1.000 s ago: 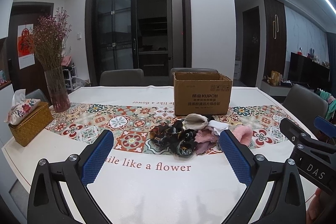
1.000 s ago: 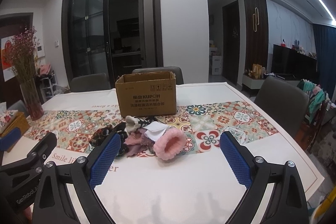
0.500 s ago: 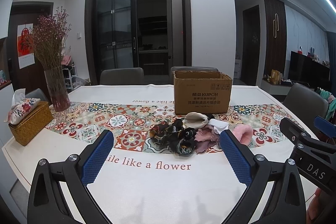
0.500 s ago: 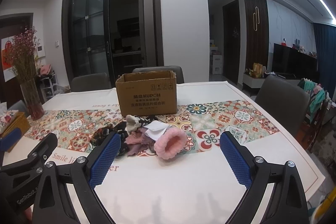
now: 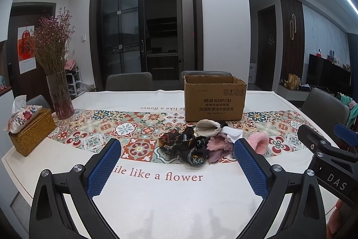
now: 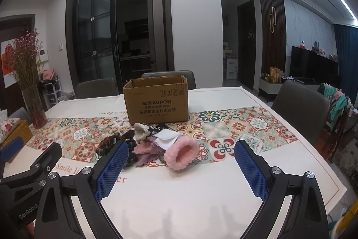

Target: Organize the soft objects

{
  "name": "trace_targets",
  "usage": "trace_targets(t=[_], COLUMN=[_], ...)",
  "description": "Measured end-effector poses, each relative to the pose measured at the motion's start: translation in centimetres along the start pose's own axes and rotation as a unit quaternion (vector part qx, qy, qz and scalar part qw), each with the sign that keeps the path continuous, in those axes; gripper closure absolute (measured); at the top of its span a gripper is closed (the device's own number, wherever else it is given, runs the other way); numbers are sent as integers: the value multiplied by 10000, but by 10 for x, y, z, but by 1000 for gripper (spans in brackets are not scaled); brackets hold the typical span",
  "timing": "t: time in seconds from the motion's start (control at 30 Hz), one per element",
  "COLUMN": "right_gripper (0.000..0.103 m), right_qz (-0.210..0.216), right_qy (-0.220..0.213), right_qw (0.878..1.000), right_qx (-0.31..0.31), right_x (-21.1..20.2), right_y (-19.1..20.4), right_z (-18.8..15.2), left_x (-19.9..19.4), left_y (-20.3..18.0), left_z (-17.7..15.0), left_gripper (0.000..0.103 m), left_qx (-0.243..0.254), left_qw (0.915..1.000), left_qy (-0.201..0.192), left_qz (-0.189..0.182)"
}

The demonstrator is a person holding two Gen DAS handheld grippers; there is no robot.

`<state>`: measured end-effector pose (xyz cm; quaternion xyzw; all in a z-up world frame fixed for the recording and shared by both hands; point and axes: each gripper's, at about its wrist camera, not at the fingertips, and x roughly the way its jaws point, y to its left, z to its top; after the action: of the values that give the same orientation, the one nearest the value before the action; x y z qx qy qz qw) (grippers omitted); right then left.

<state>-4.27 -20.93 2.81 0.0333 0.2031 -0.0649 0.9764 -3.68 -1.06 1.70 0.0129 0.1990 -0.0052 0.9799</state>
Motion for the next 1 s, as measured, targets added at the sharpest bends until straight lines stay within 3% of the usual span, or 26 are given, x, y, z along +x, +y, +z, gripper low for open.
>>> trace_targets(t=[0.43, 1.0], right_gripper=[7, 7], right_qz=[-38, -103], right_qy=[70, 389], right_qw=[10000, 9991], right_qx=[-4, 131], right_x=[10, 85], right_y=[0, -11], right_z=[-1, 12], left_x=[13, 88], left_y=[-1, -17], left_z=[-1, 5], left_gripper=[0, 5], left_qx=[38, 143], left_qw=[10000, 9993], left_qy=[58, 281], left_qz=[-57, -212])
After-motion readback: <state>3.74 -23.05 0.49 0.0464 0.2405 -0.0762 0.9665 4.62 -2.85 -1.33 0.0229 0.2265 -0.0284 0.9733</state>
